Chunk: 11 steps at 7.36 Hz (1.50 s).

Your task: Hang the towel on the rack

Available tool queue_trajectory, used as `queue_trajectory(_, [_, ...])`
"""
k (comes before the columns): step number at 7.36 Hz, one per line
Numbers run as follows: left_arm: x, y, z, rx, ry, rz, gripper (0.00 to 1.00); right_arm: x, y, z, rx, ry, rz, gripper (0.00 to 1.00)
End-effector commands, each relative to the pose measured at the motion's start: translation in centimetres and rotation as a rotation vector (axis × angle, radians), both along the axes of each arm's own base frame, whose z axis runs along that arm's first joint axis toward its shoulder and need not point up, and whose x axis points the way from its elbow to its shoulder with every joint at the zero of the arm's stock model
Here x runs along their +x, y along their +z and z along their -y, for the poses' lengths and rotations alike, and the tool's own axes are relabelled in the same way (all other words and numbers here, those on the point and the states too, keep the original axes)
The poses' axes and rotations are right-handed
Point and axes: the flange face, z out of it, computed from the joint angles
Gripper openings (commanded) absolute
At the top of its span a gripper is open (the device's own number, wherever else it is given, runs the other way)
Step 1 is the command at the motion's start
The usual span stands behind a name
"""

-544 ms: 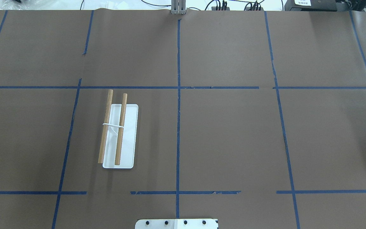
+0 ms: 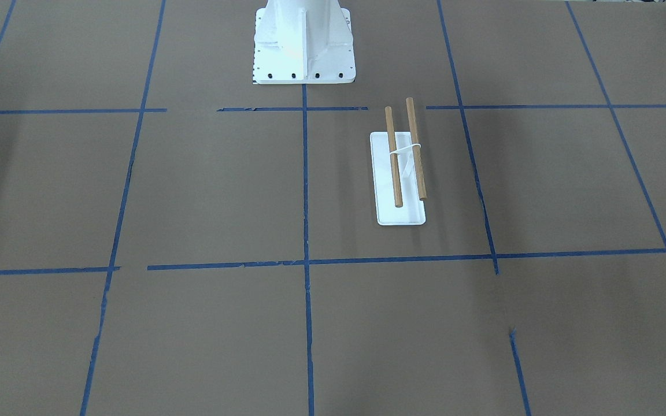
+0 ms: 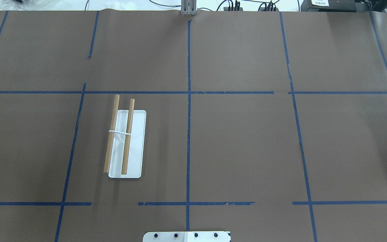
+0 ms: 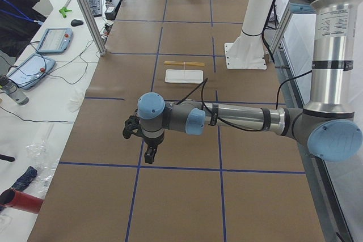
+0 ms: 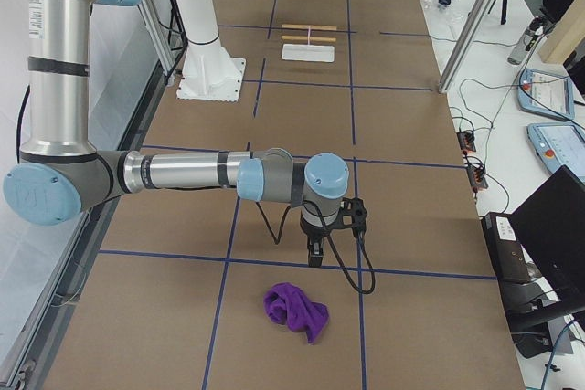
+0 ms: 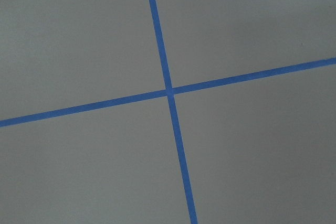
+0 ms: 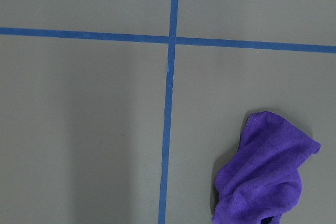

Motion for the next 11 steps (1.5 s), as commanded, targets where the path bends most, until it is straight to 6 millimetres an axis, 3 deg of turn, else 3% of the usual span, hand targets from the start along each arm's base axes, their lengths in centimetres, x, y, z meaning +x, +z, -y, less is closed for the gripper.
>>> queue_trajectory(1, [0.3,-1.1,0.0,0.016,0.006,-0.036,1.00,0.0,-1.3,0.1,0.030,-0.003,0.001,1.00])
queue_trajectory(2, [0.5,-2.1,0.8,0.040,0.009,-0.050,1.00,0.0,-2.5,0.4,0.052,0.001,0.001,1.00])
queue_trajectory(3, [0.5,-4.9,3.3,0.120,0.002,-0.051,1.00,-0.5,-4.6,0.6,0.091,-0.007,0.003,1.00])
queue_trajectory(4, [0.6,-5.7,4.0,0.166,0.005,-0.054,1.00,-0.6,-5.0,0.6,0.100,-0.010,0.003,1.00])
queue_trajectory(6, [0.6,-5.5,3.8,0.238,0.008,-0.061,1.00,-0.7,-5.3,0.7,0.114,-0.018,0.004,1.00])
queue_trajectory(7, [0.5,-5.3,3.6,0.240,0.011,-0.059,1.00,-0.7,-4.0,0.5,0.106,-0.029,-0.044,1.00])
queue_trajectory(8, [0.6,-5.3,3.6,0.241,0.011,-0.058,1.00,-0.4,-1.1,-0.7,0.176,-0.040,-0.080,1.00])
queue_trajectory(9, [0.6,-5.4,3.7,0.244,0.011,-0.058,1.00,-0.6,3.7,-1.4,0.192,-0.032,-0.055,1.00])
queue_trajectory(11, [0.6,-5.7,3.6,0.246,0.010,-0.060,1.00,-0.8,7.9,-2.4,0.203,-0.025,-0.031,1.00])
